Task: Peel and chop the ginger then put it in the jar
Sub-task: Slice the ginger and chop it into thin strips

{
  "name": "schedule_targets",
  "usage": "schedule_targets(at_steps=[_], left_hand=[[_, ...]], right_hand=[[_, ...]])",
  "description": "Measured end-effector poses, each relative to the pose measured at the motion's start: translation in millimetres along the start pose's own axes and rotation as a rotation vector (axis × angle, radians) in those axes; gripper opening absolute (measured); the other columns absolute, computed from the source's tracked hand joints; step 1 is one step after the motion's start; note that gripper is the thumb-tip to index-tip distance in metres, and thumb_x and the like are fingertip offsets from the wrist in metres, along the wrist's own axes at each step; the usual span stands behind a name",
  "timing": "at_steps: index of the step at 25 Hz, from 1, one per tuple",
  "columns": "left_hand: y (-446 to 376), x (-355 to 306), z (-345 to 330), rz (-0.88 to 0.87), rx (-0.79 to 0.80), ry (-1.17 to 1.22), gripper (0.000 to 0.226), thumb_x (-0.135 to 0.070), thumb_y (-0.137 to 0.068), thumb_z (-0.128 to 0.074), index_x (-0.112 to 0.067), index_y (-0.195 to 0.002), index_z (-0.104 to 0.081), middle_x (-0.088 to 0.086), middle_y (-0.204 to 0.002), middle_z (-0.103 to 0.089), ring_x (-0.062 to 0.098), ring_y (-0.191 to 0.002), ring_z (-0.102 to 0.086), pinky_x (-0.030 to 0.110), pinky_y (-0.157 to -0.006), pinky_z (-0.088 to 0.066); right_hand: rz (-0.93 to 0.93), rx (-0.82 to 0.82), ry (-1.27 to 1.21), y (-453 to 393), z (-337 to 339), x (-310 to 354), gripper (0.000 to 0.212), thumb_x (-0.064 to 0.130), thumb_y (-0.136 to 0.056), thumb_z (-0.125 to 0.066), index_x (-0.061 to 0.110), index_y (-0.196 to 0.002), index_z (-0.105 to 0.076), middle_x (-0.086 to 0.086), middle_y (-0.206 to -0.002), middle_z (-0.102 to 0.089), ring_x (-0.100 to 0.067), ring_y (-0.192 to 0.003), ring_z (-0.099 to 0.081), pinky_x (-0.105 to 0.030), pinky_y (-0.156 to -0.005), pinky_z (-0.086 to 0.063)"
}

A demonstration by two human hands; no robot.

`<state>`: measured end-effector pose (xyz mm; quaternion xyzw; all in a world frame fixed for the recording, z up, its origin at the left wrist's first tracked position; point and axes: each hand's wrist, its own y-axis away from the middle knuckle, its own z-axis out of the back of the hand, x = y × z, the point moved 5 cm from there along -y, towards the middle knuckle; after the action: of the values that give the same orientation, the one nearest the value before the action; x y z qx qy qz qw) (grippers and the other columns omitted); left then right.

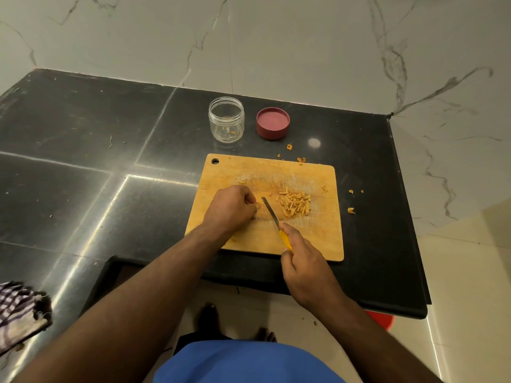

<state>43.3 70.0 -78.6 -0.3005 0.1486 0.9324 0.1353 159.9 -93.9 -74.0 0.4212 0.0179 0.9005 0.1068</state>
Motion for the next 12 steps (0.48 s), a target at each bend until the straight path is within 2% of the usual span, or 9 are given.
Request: schedule_targets(at_steps=[3, 6, 9, 10, 12], left_hand=[[-1, 1, -1, 0.006, -0.008, 0.016, 0.008, -0.020, -0.088, -0.071, -0.022, -0.095, -0.072, -0.007, -0.088, -0.067, 0.009, -0.082, -0.062, 0.024, -0.068, -0.053], [-1, 1, -1, 0.010, -0.002, 0.027, 0.006, -0.019, -0.088, -0.071, -0.022, -0.092, -0.072, -0.007, -0.086, -0.067, 0.008, -0.080, -0.061, 0.021, -0.062, -0.049], [-2, 0, -1, 0.010, 0.005, 0.024, 0.005, -0.018, -0.088, -0.070, -0.022, -0.092, -0.071, -0.007, -0.086, -0.067, 0.007, -0.078, -0.060, 0.018, -0.058, -0.045], [-2, 0, -1, 0.008, 0.005, 0.024, 0.005, -0.018, -0.087, -0.070, -0.021, -0.092, -0.071, -0.006, -0.086, -0.068, 0.008, -0.078, -0.061, 0.019, -0.059, -0.046], [-3, 0, -1, 0.006, 0.013, 0.022, 0.006, -0.018, -0.087, -0.070, -0.021, -0.092, -0.072, -0.006, -0.087, -0.069, 0.008, -0.079, -0.062, 0.020, -0.061, -0.048]], right_hand=[[0.022, 0.019, 0.034, -1, -6, 2, 0.052, 0.016, -0.103, -0.039, 0.024, -0.154, -0.028, 0.000, -0.147, -0.046, -0.007, -0.126, -0.047, -0.008, -0.094, -0.033], [0.032, 0.032, 0.067, -1, -11, 5, 0.053, 0.018, -0.104, -0.038, 0.025, -0.155, -0.025, 0.002, -0.146, -0.045, -0.007, -0.125, -0.046, -0.013, -0.097, -0.036], [0.047, 0.034, 0.136, 0, -14, 8, 0.054, 0.019, -0.103, -0.037, 0.027, -0.155, -0.023, 0.000, -0.129, -0.052, -0.012, -0.099, -0.055, -0.028, -0.083, -0.049], [0.038, 0.052, 0.166, 0, -15, 9, 0.055, 0.019, -0.103, -0.036, 0.028, -0.155, -0.021, 0.000, -0.123, -0.052, -0.012, -0.089, -0.054, -0.032, -0.076, -0.049], [0.014, 0.100, 0.213, 0, -19, 11, 0.057, 0.017, -0.103, -0.035, 0.028, -0.155, -0.016, 0.000, -0.117, -0.049, -0.011, -0.080, -0.050, -0.030, -0.066, -0.042]])
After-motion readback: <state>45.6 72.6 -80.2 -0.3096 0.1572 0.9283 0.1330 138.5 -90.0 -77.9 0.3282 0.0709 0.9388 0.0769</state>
